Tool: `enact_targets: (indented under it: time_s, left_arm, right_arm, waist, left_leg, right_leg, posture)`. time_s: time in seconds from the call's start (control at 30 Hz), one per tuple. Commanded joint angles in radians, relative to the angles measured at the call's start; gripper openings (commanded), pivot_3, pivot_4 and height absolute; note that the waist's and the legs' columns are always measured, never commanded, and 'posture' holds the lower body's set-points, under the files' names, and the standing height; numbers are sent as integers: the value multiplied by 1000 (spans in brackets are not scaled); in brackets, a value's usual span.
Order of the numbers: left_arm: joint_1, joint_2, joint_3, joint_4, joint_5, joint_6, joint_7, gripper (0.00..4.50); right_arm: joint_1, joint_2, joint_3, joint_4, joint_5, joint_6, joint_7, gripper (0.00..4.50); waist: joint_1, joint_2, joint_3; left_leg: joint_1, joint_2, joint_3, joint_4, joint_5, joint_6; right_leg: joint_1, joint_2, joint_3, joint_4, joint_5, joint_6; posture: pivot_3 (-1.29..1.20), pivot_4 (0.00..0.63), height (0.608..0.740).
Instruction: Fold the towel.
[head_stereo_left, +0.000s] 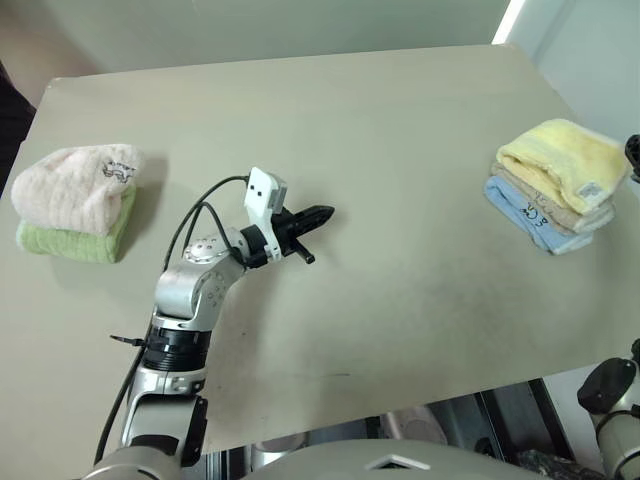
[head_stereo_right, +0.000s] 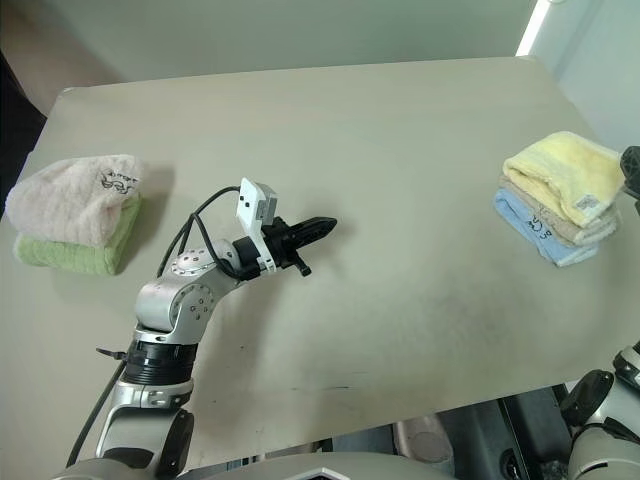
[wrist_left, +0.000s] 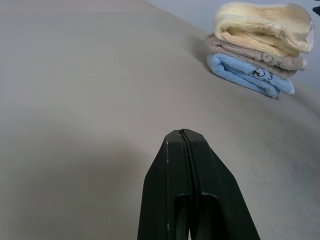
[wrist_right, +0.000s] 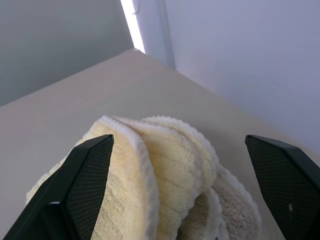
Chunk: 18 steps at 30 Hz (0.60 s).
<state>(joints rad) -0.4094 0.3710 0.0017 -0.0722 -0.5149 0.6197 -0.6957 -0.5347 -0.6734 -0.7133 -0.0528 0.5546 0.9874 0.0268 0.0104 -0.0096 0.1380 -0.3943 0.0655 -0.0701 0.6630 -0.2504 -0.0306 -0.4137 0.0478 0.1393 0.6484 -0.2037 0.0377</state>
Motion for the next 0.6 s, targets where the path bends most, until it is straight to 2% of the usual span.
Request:
enact_targets:
  time_s: [0.03,0.17,0.6]
  left_arm:
    - [-16,-1,3,-12,2,-22,-11,0]
    - [-30,11,-1,31,30,-61,-21,0]
    - [-31,6,2,40,42,-71,-32,0]
  right_arm:
    - [-3,-19,-4,-40,-1,-25,9,4449]
    - [79,-80,94,-133,-90,-152,76,4449]
    - [87,-76,97,-130,-107,-180,93,4449]
  waist:
    - [0,0,0]
    - [2,1,0]
    - [1,0,0]
  left_leg:
    - [0,0,0,0,0,0]
    - [0,0,0,0,0,0]
    - [0,0,0,1,0,0]
  right_leg:
    - [0,0,0,0,0,0]
    - [0,0,0,0,0,0]
    - [0,0,0,0,0,1]
  posture:
    - [0,150,740]
    - [0,150,740]
    - [0,150,740]
